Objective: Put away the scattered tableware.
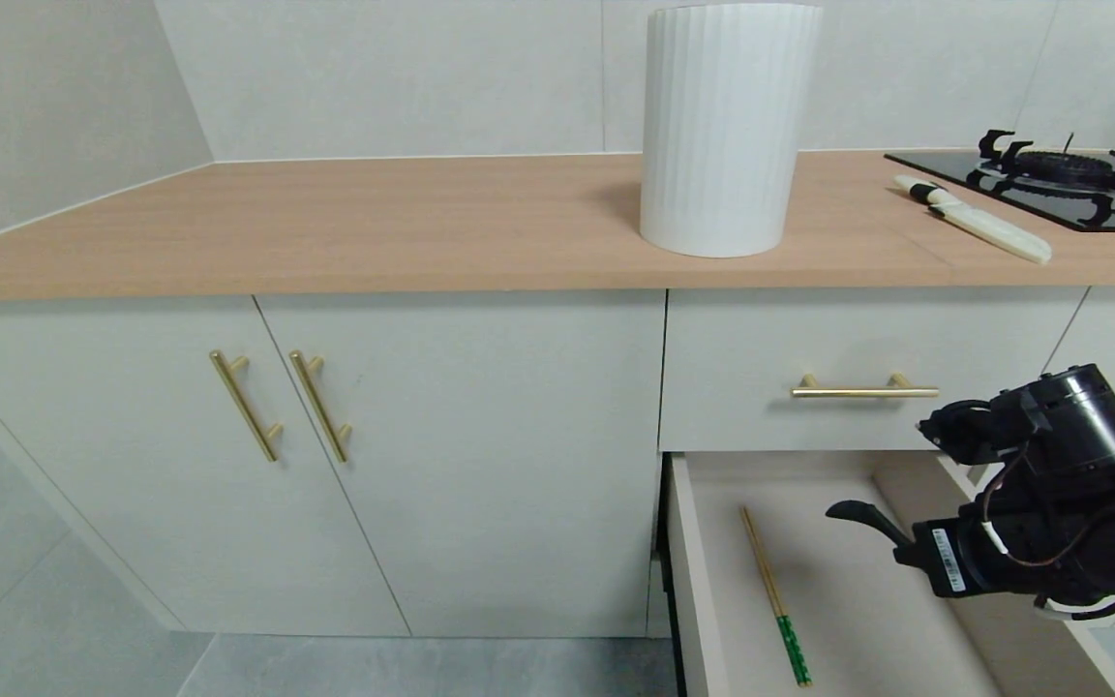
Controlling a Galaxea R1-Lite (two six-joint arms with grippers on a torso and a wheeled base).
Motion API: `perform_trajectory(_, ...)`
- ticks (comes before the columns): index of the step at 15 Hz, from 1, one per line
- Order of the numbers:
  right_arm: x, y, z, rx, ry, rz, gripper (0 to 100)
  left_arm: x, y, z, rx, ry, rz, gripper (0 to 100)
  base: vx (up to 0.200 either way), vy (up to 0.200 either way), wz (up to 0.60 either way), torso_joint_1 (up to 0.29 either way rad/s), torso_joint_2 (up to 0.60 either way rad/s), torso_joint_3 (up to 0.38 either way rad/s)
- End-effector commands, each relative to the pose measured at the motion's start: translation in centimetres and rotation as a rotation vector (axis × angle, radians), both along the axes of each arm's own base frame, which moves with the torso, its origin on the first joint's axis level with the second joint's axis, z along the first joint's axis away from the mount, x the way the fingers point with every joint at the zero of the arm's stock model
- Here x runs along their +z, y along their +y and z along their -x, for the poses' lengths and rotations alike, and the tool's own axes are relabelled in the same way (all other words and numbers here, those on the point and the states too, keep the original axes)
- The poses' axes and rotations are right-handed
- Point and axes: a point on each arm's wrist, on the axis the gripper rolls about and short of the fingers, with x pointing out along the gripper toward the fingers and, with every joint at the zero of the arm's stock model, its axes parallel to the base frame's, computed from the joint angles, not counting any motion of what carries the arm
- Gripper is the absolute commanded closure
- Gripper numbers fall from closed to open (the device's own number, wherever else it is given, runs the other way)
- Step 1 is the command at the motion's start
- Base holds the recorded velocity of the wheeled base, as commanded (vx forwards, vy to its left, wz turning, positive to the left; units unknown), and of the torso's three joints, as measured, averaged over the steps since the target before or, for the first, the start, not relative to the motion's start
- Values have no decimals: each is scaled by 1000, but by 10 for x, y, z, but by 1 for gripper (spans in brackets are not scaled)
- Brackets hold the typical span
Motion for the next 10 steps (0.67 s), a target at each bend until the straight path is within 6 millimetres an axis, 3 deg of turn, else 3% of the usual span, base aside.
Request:
perform_trajectory(1,-6,2,-5,0,14,5,100,0,0,0,0,1,0,0,0,0,0,0,0,0)
perform_trajectory(4,-37,8,-27,-19,42,26,100,0,0,0,0,1,0,0,0,0,0,0,0,0)
perform_trajectory(8,-103,17,-62,-133,25,131,100,0,0,0,0,1,0,0,0,0,0,0,0,0)
perform_trajectory(9,-109,17,-64,-140,21,138,100,0,0,0,0,1,0,0,0,0,0,0,0,0)
perform_trajectory(10,-130,18,-68,-151,1,144,100,0,0,0,0,1,0,0,0,0,0,0,0,0)
